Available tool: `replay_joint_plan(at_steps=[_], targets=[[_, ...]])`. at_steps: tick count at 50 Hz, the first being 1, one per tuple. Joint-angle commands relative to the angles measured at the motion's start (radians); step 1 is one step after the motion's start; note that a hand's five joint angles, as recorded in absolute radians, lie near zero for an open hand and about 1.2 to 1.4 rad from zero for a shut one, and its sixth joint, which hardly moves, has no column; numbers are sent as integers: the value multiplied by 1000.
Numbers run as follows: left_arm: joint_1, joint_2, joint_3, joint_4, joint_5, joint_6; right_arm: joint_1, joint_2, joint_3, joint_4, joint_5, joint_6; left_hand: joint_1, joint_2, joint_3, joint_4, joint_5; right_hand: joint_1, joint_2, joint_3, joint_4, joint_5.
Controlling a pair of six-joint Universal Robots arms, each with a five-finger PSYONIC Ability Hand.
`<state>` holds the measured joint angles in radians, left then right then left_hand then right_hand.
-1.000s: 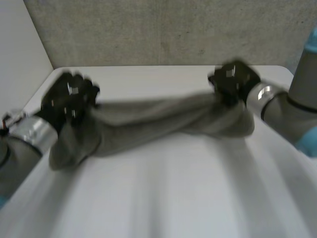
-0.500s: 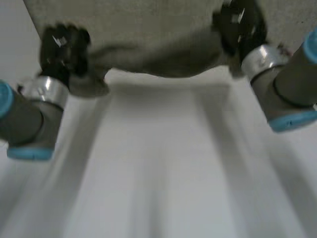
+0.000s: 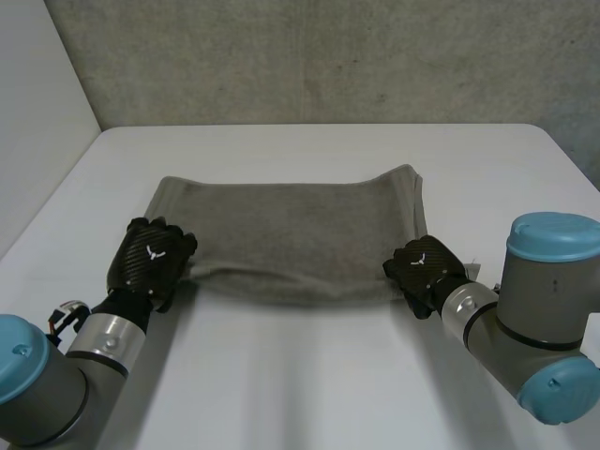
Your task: Fold the towel.
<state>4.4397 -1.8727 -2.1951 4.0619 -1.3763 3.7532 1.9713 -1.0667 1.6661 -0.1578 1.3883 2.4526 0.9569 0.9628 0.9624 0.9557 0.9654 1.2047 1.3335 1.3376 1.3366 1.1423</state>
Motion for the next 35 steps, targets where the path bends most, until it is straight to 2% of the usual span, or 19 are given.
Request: replay_joint_plan(at_steps=[1, 12, 14, 15, 17, 18, 19, 23, 25, 26, 28, 35], targets=[[1, 3, -18, -5, -10, -3, -2, -7, 4, -2, 8, 5, -221, -227, -226, -220, -404, 192, 63, 59, 60, 79], [10, 41, -61, -66, -7, 77, -25, -9, 23, 0, 8, 12, -244, -250, -250, -243, -427, 192, 63, 59, 60, 79], [24, 41, -58, -84, -6, 105, -28, -12, 23, 0, 8, 12, -239, -244, -244, -237, -422, -29, -158, -162, -161, -141], [24, 41, -58, -84, -6, 105, -28, -12, 23, 0, 8, 12, -238, -244, -244, -237, -421, -31, -159, -163, -162, -143], [43, 41, -49, -103, -6, 126, -32, -19, 23, 1, 8, 14, -218, -224, -223, -217, -401, -451, -580, -584, -583, -563], [43, 41, -49, -103, -6, 126, -32, -19, 23, 1, 8, 14, -218, -224, -223, -217, -401, -453, -582, -586, -585, -565], [53, 41, -46, -112, -6, 132, -32, -22, 23, 6, 6, 14, -189, -195, -194, -188, -372, -552, -681, -685, -684, -664], [79, 43, -40, -133, -4, 142, -37, -35, 20, 14, 8, 16, -59, -65, -65, -58, -242, -603, -732, -736, -735, -715], [105, 44, -35, -152, -3, 142, -48, -58, 20, 20, 9, 16, 151, 145, 145, 152, -32, -676, -805, -809, -808, -788], [106, 44, -35, -152, -3, 142, -48, -58, 20, 20, 9, 16, 152, 146, 147, 153, -31, -676, -805, -809, -808, -789], [119, 50, -28, -163, 0, 142, -54, -82, 12, 52, 6, 17, 380, 374, 374, 381, 197, -703, -831, -836, -835, -815], [119, 50, -23, -166, 2, 142, -127, -127, -19, 126, -5, 16, 439, 433, 434, 441, 256, -706, -835, -839, -838, -818]])
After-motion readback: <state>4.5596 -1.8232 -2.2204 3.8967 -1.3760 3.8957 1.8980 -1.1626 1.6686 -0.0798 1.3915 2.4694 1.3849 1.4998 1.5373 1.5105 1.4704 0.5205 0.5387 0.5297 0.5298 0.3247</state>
